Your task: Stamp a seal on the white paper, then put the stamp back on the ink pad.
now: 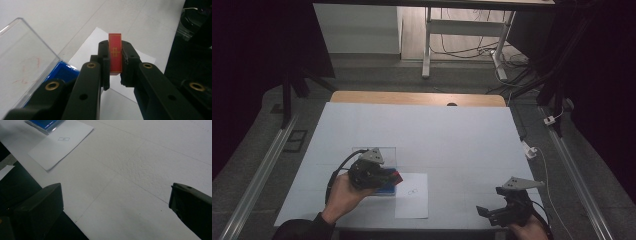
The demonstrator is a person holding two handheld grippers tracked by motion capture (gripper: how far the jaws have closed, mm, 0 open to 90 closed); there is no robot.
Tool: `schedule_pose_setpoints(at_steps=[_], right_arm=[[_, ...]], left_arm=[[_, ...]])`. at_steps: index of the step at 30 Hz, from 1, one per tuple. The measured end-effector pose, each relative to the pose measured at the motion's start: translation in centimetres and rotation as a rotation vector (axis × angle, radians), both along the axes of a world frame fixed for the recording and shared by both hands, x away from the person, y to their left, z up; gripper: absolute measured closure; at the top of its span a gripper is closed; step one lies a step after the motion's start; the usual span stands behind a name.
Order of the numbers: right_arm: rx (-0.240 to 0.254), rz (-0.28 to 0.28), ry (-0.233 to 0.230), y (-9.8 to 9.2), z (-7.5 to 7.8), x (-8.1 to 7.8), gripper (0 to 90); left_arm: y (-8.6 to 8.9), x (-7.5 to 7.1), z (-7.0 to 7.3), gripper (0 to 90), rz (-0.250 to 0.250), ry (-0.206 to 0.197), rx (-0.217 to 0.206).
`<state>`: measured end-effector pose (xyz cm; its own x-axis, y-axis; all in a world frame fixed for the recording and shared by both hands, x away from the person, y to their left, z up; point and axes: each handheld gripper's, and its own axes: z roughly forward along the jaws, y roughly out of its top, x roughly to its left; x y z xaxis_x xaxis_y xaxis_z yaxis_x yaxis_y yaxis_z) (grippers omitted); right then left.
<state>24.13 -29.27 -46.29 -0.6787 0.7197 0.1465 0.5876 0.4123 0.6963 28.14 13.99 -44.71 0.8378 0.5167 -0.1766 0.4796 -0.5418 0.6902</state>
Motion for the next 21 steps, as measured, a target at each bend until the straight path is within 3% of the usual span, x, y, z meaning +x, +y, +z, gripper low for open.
schedule_pose_setpoints(at_steps=[11,21], right_arm=[[-0.005,-0.005,-0.003,0.0,0.0,0.0,0.0],[-0.004,-0.003,-0.001,0.0,0.0,0.0,0.0]], left_arm=[[1.8,-0.3,0.3,79.4,0.048,-0.011,0.000],[3.3,-0.5,-0.1,79.5,0.102,-0.026,0.028]])
